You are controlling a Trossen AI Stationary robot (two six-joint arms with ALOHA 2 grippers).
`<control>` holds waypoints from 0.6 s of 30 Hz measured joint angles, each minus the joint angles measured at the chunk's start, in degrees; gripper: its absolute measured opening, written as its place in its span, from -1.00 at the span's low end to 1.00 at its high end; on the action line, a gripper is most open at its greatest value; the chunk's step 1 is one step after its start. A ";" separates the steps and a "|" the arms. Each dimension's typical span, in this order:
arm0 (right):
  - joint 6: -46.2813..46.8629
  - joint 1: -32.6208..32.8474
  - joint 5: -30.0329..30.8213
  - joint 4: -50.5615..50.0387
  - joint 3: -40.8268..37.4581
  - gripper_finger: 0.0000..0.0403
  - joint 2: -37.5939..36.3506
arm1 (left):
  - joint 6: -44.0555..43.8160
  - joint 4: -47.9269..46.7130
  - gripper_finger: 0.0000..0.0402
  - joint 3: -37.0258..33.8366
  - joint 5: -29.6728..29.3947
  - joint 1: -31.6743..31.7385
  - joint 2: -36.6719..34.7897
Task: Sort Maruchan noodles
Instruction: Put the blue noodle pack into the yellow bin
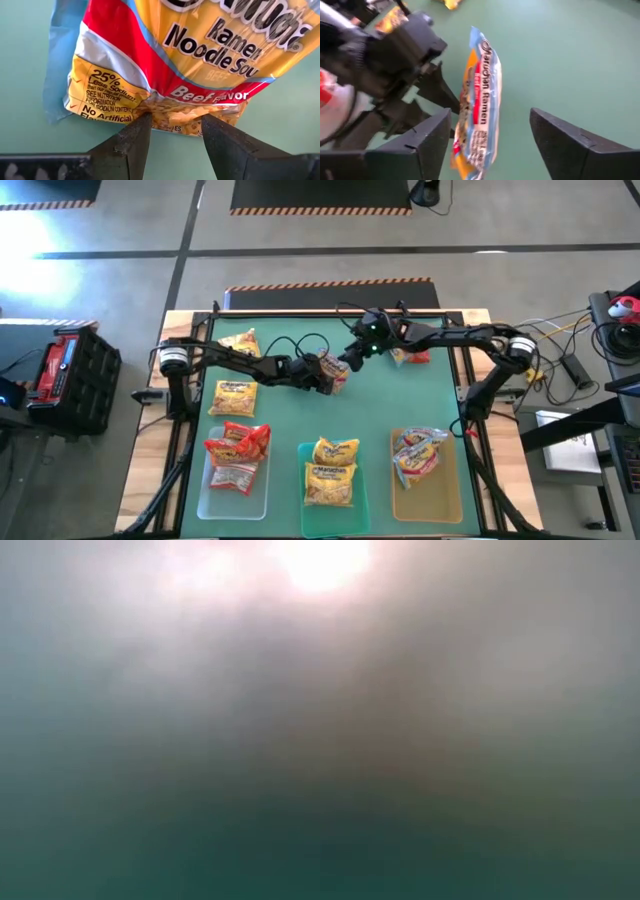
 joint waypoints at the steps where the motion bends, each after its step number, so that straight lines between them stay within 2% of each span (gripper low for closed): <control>1: 0.05 0.00 -0.02 -0.20 0.66 0.32 1.13 | 0.00 0.02 -0.19 0.00 0.00 0.00 0.00; 5: 1.44 0.00 -1.80 -0.24 3.83 0.42 5.69 | 0.00 0.02 -0.19 -0.02 -0.04 0.02 0.00; 10: 3.57 0.04 -10.92 -1.34 8.12 0.46 10.48 | -0.02 -0.06 -0.19 -0.02 -0.07 0.02 0.00; 18: -0.35 0.36 -10.49 -10.46 13.82 0.42 16.37 | 0.10 -0.18 -0.19 -0.02 -0.07 0.05 -0.02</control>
